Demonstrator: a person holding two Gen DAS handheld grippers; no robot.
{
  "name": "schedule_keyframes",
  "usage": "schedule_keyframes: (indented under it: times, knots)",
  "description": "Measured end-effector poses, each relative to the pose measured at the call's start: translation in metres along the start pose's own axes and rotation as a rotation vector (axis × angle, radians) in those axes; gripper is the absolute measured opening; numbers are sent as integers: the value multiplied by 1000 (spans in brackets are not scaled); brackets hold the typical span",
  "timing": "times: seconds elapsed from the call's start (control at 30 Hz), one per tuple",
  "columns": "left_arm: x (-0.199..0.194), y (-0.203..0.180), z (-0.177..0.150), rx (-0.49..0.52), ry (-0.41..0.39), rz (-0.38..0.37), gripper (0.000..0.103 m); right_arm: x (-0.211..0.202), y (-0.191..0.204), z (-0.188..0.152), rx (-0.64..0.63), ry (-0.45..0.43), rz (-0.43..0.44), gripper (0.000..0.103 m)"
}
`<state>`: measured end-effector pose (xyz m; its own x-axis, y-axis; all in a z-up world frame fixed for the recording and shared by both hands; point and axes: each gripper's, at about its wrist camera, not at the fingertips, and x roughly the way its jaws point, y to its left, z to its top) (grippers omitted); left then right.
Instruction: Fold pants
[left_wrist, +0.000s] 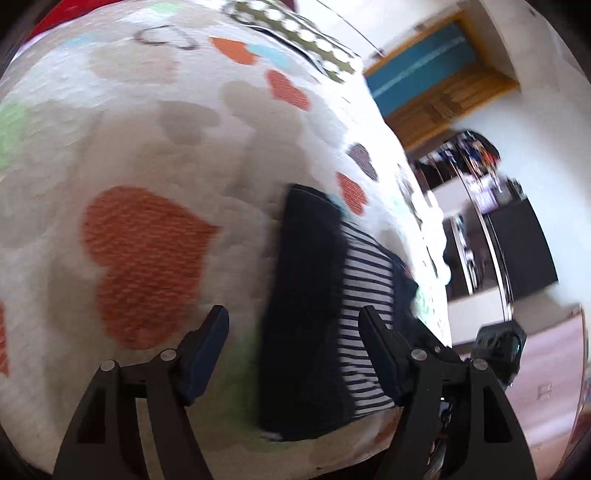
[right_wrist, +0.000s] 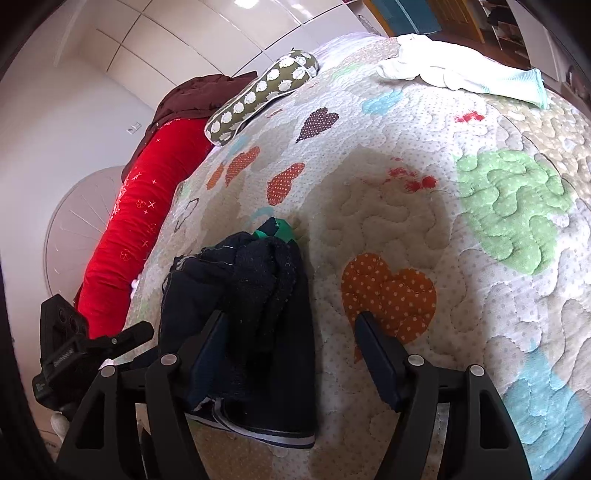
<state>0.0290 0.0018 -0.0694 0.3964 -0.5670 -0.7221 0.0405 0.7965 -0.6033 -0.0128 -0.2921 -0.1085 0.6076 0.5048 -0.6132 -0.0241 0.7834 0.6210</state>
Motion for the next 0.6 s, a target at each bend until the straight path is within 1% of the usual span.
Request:
schedule_keyframes:
  times: [0.03,0.07,0.13,0.17,0.2,0.23,0.27,0.3,0.33,0.37,0.4,0.47,0.6]
  knots:
    - [5,-8,-1,35,9,17,72,0,1,0,-1,-3,0,75]
    - [14,-18,-5,86,26,50,72,0,2,0,-6,-7,-6,75]
    - [28,-31,-11,138,48,109,71,0,5,-1,-18,-15,-19,76]
    - [31,-33,-12,146,43,124,67,0,8,-2,-29,-18,-27,76]
    - [33,-35,-12,151,41,121,62,1,12,-3,-48,-15,-35,75]
    - [32,-35,-11,146,50,102,50,3,16,-5,-72,-6,-31,71]
    - [31,-34,-10,134,56,87,39,5,20,-7,-84,9,-9,58]
    - [28,-33,-9,131,56,83,33,9,24,-9,-100,37,29,55]
    - [26,-33,-8,136,56,83,24,9,27,-10,-113,40,34,52]
    - [23,-34,-7,143,53,87,21,8,33,-11,-154,30,21,44]
    - [18,-38,-6,158,42,97,19,7,37,-10,-175,28,17,39]
    - [10,-49,-2,204,10,128,18,3,46,-4,-198,22,31,35]
    - [-3,-65,20,259,-66,172,18,2,74,14,-283,-8,37,35]
